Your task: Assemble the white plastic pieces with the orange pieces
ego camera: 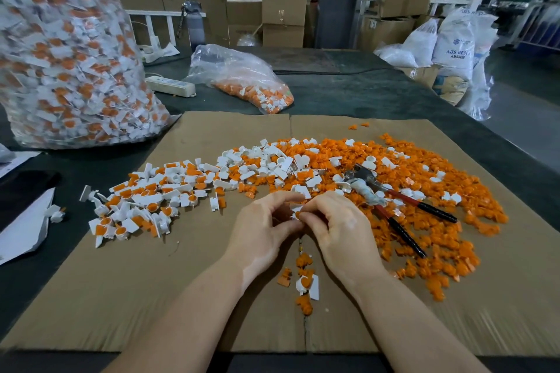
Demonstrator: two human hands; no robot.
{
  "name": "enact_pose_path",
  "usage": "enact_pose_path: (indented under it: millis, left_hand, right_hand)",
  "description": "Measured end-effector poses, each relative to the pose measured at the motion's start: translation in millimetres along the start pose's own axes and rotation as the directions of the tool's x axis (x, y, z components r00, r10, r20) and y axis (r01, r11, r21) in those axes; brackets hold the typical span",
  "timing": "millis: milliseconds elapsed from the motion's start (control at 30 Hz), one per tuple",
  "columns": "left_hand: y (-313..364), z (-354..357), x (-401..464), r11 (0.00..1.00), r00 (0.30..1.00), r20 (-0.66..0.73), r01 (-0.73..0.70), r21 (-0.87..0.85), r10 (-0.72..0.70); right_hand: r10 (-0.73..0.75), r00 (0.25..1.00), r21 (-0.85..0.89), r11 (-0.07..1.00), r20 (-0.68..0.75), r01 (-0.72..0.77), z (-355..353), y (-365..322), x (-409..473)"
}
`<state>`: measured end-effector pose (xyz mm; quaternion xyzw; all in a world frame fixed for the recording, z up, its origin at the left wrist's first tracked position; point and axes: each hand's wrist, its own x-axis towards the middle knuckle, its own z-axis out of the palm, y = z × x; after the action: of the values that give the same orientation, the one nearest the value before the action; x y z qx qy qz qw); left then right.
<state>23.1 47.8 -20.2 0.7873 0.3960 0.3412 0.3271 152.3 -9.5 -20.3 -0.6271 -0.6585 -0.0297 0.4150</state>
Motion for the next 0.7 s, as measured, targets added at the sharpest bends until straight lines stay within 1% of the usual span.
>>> enact_pose_path:
  millis: [133, 200, 300, 467, 567, 700]
  left_hand:
    - [0.3, 1.0, 0.0, 0.997, 1.0, -0.03, 0.003, 0.082, 0.0]
    - [-1.9, 1.4, 2.0, 0.99, 0.992, -0.115, 0.063, 0.129, -0.048]
    - [-4.1, 0.8, 3.2, 0.976, 0.957, -0.254, 0.177, 0.128, -0.14]
    - [-13.3, -14.1, 3.4, 0.93, 0.934, -0.309, 0.261, 0.257, -0.177]
    - [-20.8, -30.2, 5.9, 0.907, 0.904, -0.355, 0.337, 0.252, -0.237]
    - [-29.1, -44.9, 9.8, 0.88, 0.862, -0.423, 0.406, 0.246, -0.279]
  right_hand:
    - [-0.024, 0.999, -0.057, 0.998, -0.029, 0.022, -0.7, 1.0, -0.1]
    - [-0.027, 0.999, -0.077, 0.997, -0.042, 0.024, -1.2, 2.3, -0.1]
    - [-0.018, 0.998, -0.087, 0.996, -0.058, 0.013, -0.4, 3.9, 0.1]
    - [-0.015, 0.999, -0.092, 0.996, -0.048, 0.011, 0.2, 4.2, -0.6]
    - [-0.004, 0.998, -0.086, 0.996, -0.056, -0.001, -0.4, 4.4, -0.2]
    - [0.012, 0.991, -0.097, 0.995, -0.132, -0.025, 0.3, 4.0, 1.1]
